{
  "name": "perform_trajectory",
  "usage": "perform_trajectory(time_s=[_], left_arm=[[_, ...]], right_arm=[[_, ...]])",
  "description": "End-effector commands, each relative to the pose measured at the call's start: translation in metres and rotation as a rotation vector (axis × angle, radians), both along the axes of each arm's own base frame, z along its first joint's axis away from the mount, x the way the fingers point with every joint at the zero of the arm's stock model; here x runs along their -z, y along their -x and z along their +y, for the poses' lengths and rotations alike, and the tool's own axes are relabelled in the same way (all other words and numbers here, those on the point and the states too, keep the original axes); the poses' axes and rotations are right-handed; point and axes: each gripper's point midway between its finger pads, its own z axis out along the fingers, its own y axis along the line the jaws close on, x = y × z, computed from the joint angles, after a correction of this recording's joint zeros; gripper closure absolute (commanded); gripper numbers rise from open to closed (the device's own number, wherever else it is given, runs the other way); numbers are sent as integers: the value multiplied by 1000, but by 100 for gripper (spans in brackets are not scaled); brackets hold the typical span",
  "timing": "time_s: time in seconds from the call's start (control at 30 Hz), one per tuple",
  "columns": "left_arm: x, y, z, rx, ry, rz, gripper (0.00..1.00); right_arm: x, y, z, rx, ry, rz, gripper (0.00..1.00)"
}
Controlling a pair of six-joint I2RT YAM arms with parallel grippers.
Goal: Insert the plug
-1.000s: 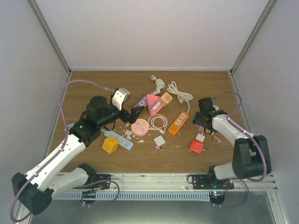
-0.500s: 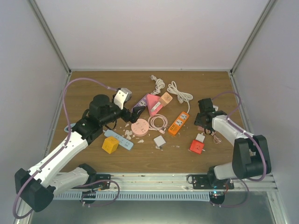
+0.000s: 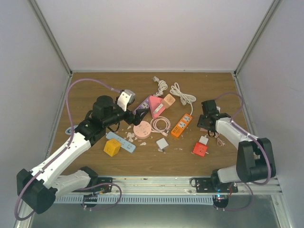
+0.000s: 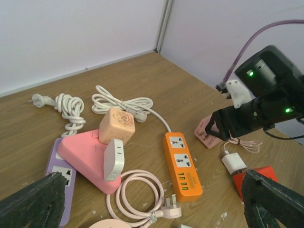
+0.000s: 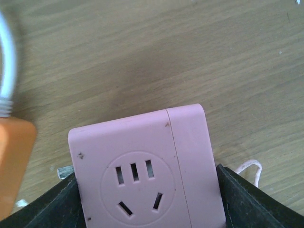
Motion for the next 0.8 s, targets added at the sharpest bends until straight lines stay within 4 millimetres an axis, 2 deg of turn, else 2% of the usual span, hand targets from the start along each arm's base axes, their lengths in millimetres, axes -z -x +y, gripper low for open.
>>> perform_trajectory(time_s=[0.0, 0.13, 0.27, 0.37, 0.53, 0.63, 0.77], left_arm=[[-13, -6, -5, 10, 41, -21, 1], [-14, -7, -9, 12, 76, 15, 1], [-17, -5, -17, 44, 154, 60, 1], [-19, -3, -23, 63, 213, 101, 1], [-33, -10, -26, 22, 364, 206, 1], [-44, -8, -29, 30, 460, 268, 1], [-62, -8, -25, 9, 571, 299, 1]], right_arm=[[-40, -21, 11, -61, -41, -157, 47], [-88, -35, 47, -204, -133, -339, 48], [-145, -39, 100, -390, -258, -544, 48], [-185, -31, 145, -543, -404, -678, 48], [-245, -12, 202, -752, -568, -874, 48], [-267, 0, 226, -856, -620, -950, 48], [-285, 14, 249, -970, -658, -1011, 48]])
